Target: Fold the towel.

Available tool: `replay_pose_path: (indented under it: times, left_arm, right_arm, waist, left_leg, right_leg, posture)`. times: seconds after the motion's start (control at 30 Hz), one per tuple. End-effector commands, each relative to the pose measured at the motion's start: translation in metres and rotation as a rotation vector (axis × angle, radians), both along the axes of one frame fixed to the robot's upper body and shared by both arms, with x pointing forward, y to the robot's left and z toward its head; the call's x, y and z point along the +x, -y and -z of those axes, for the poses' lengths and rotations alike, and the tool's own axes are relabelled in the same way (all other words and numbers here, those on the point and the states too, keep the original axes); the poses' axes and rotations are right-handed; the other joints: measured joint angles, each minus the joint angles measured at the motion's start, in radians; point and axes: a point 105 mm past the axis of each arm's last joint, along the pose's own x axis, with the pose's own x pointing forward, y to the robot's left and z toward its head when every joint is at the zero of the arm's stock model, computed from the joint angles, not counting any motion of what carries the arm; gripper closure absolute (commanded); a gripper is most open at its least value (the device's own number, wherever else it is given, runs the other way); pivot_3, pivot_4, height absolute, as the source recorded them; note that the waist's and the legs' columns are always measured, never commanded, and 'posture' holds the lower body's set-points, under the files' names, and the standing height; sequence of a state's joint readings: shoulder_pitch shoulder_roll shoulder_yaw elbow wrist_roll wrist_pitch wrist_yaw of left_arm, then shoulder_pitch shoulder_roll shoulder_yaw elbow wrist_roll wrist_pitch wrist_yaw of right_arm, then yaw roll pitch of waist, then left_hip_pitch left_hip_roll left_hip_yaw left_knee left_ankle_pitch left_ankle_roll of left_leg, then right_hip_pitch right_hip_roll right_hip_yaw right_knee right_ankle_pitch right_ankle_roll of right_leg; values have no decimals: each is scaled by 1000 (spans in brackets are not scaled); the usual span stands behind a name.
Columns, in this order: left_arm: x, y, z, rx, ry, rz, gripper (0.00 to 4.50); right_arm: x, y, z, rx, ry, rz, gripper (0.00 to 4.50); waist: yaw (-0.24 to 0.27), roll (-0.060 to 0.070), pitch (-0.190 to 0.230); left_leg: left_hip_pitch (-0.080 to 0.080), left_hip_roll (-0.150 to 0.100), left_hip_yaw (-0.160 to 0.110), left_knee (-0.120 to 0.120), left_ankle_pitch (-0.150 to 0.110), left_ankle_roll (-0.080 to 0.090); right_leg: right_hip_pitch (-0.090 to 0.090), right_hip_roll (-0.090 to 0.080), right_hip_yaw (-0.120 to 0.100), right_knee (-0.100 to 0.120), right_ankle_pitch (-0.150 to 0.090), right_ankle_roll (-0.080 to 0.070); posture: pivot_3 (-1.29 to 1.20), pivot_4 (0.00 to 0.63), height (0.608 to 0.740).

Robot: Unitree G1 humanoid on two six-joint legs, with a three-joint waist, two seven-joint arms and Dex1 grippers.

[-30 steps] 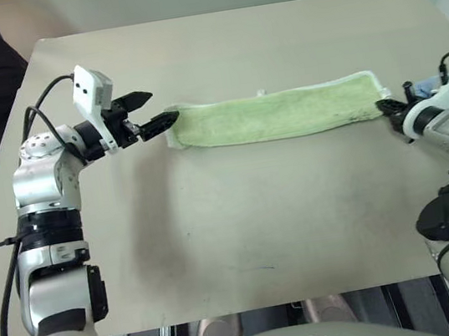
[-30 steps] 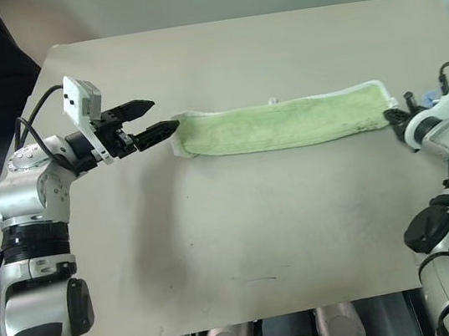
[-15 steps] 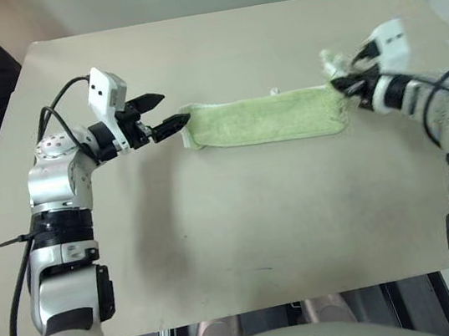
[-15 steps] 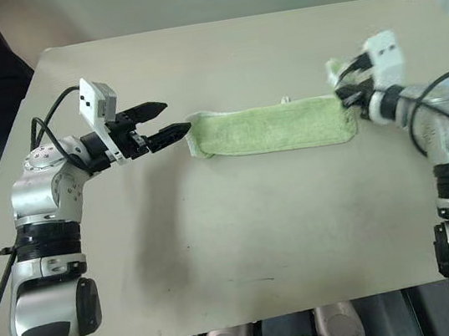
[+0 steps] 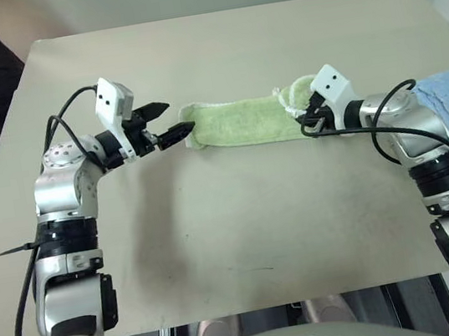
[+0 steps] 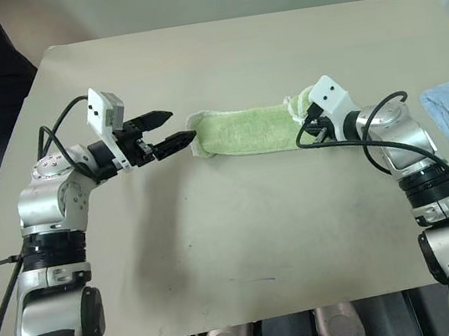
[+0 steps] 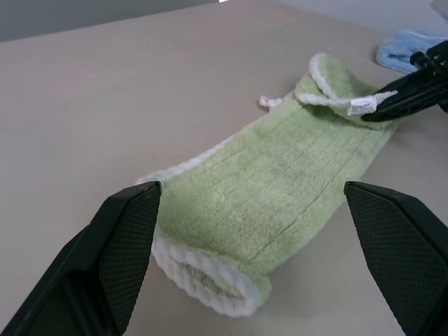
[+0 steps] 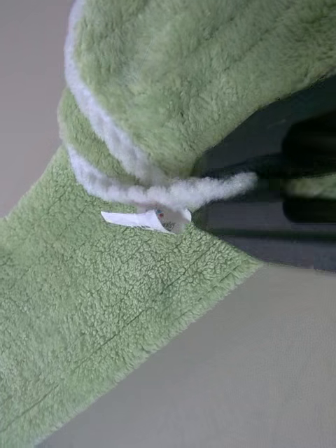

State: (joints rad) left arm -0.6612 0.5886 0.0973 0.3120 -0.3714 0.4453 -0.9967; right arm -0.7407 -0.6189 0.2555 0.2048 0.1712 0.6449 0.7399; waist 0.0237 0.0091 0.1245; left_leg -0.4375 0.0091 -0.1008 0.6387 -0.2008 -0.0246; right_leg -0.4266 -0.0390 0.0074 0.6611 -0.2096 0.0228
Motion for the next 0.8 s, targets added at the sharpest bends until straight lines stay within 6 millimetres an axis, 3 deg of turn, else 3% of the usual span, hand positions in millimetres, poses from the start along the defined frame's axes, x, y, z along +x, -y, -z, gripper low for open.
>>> replay_pose_path:
  times: [0.03, 0.3, 0.37, 0.43, 0.53, 0.8]
  left_arm:
    - [-4, -1, -14, -16, 48, 2, 0]
    - [-7, 2, -13, -30, 39, 4, 0]
    - [-9, 2, -15, -95, 26, -12, 0]
    - [-11, 4, -16, -144, 13, -23, 0]
    - [-15, 14, -16, -239, -22, -36, 0]
    - [-32, 29, -11, -366, -103, -58, 0]
  right_arm:
    - [-2, -6, -23, 83, 50, -42, 2890]
    - [-21, -4, -42, 202, 68, -84, 149]
    - [-17, 16, -60, 301, 106, -3, 34]
    - [-10, 33, -65, 333, 130, 92, 317]
    - [8, 49, -56, 323, 154, 217, 1295]
    - [22, 34, -42, 346, 159, 172, 4233]
  waist:
    - [0, 0, 0]
    - [2, 0, 0]
    - [2, 0, 0]
    - [2, 0, 0]
    - [2, -1, 0]
    - [-2, -1, 0]
  left_leg:
    - [0, 0, 0, 0, 0, 0]
    - [0, 0, 0, 0, 3, -6]
    - [0, 0, 0, 0, 3, -6]
    - [0, 0, 0, 0, 4, -7]
    - [1, 0, 0, 0, 5, -10]
    - [3, 0, 0, 0, 4, -8]
  right_leg:
    - [0, 0, 0, 0, 0, 0]
    - [1, 0, 0, 0, 0, 0]
    - [1, 0, 0, 0, 0, 0]
    - [1, 0, 0, 0, 0, 0]
    - [1, 0, 0, 0, 0, 0]
    - [2, 0, 0, 1, 0, 0]
  posture:
    - [0, 150, 740]
    - [0, 150, 740]
    - [0, 150, 740]
    - [0, 150, 740]
    - [0, 150, 740]
    - [0, 150, 740]
